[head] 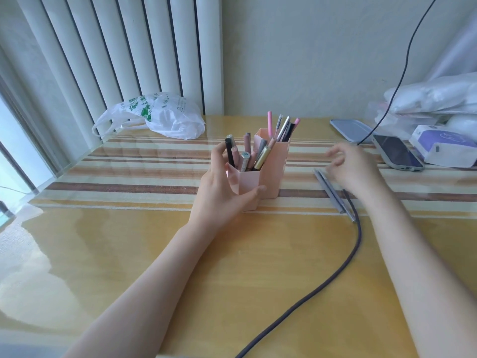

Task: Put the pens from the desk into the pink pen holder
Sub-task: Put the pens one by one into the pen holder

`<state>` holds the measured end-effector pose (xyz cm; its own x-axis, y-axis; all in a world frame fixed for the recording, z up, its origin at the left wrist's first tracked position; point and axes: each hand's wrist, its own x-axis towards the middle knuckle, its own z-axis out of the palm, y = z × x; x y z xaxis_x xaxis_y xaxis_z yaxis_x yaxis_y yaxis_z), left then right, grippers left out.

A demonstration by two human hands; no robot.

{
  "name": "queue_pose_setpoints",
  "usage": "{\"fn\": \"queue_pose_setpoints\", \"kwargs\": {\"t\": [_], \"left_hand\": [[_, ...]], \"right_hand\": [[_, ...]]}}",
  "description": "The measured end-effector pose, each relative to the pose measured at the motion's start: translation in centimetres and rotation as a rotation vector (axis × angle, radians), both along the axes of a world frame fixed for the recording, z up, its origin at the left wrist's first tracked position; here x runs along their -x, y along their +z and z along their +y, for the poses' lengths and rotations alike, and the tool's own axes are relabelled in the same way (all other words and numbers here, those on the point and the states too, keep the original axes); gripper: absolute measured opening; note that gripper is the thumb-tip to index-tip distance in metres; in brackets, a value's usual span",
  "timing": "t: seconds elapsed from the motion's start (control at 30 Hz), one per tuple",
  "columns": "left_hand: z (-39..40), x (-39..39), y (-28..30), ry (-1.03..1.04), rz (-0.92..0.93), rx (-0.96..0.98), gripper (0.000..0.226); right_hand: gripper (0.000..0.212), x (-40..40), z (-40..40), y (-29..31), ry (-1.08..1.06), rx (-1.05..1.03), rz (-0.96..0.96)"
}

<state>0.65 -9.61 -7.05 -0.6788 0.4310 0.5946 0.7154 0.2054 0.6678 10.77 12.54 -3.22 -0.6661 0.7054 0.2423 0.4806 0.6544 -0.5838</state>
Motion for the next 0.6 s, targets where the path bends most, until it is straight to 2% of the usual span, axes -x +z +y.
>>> {"fn": "queue_pose_setpoints", "kwargs": {"t": [0.07,0.13,0.33,0.43,0.6], "left_hand": [[0.0,-0.1,0.0,0.002,0.001,0.001,0.089],[0.0,-0.1,0.1,0.004,0.007,0.002,0.089],[0.0,-0.1,0.1,0.007,0.013,0.000,0.090],[0.1,-0.1,0.0,0.010,0.021,-0.001,0.090],[0.0,-0.2,0.1,0.007,0.016,-0.006,0.090]], "right_hand": [[0.029,0.6,-0.3,-0.8,0.025,0.032,-0.186],[0.028,1.2,-0.8,-1.3,0.050,0.015,-0.286],[0.045,1.4,-2.5,-1.5,0.094,-0.125,-0.332],[0.057,1.3,-3.0,-1.3,0.145,-0.034,-0.214],[0.074,0.9,-3.0,0.6,0.120,0.255,0.281]]}}
